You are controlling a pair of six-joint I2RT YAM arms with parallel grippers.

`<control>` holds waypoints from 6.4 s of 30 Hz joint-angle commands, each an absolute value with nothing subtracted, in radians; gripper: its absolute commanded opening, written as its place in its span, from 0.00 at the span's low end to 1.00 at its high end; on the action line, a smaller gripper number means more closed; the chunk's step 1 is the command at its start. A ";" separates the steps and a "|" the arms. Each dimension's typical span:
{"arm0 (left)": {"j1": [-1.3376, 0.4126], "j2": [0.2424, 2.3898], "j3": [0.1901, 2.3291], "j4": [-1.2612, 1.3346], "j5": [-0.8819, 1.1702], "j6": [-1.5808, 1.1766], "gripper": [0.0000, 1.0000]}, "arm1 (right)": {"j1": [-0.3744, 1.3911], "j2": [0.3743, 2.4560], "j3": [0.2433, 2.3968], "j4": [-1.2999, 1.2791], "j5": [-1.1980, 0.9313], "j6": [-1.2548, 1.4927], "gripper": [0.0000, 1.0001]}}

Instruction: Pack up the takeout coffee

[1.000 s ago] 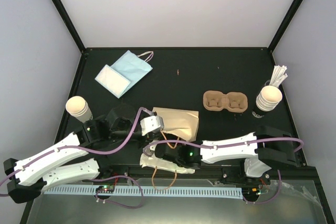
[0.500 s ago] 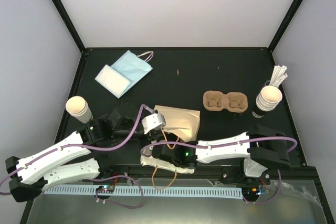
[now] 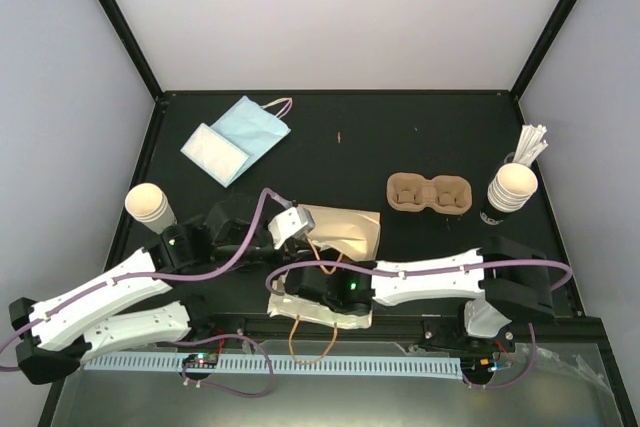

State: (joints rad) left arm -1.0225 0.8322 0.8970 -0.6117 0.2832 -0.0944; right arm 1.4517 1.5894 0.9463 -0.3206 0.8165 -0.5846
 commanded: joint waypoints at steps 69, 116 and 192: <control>-0.642 1.300 1.238 -0.816 0.729 -0.436 0.02 | 1.266 1.567 1.101 -0.721 0.092 -0.422 0.53; -0.606 1.287 1.158 -0.806 0.725 -0.393 0.01 | 1.298 1.635 0.943 -0.734 0.061 -0.321 0.50; -0.600 1.250 1.157 -0.822 0.718 -0.379 0.02 | 1.259 1.651 0.936 -0.745 0.003 -0.309 0.50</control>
